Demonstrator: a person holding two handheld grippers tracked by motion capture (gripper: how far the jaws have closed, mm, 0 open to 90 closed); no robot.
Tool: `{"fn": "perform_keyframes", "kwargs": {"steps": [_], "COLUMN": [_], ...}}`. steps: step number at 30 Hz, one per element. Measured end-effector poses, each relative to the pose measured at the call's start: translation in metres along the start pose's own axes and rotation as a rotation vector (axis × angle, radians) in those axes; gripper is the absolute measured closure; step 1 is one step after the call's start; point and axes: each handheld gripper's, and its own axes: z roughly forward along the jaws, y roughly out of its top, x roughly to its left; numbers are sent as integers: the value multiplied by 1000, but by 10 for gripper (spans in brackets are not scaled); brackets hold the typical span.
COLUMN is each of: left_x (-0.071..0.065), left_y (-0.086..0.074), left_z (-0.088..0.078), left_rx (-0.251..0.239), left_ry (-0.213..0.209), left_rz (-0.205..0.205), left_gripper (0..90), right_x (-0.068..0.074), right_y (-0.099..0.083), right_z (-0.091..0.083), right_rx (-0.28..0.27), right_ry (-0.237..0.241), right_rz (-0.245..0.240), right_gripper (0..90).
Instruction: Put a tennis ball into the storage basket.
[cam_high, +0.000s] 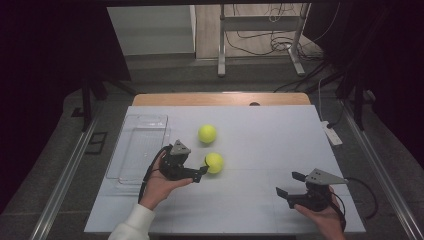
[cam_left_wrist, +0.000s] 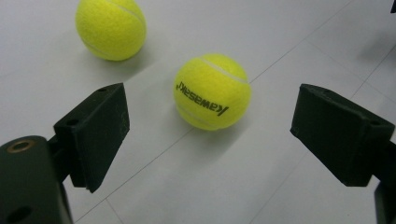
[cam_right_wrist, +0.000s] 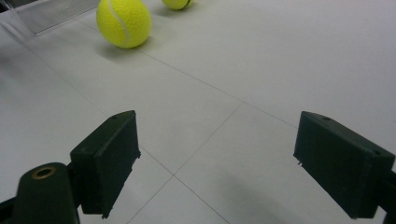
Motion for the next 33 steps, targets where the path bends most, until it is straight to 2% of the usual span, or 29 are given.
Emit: {"fn": "perform_keyframes", "kwargs": {"steps": [5, 18, 33], "left_x": [0, -1, 1], "left_y": [5, 9, 14], "left_z": [2, 16, 33], "left_rx": [-1, 33, 77], "left_ry": [-8, -31, -33], "left_rz": [-3, -10, -16], "left_gripper": [123, 121, 119], "right_x": [-1, 0, -1], "right_y": [0, 0, -1], "right_z": [1, 2, 3], "right_rx": [0, 9, 15], "right_ry": [3, 6, 7], "right_rz": [0, -1, 0], "right_gripper": [141, 141, 140]}}
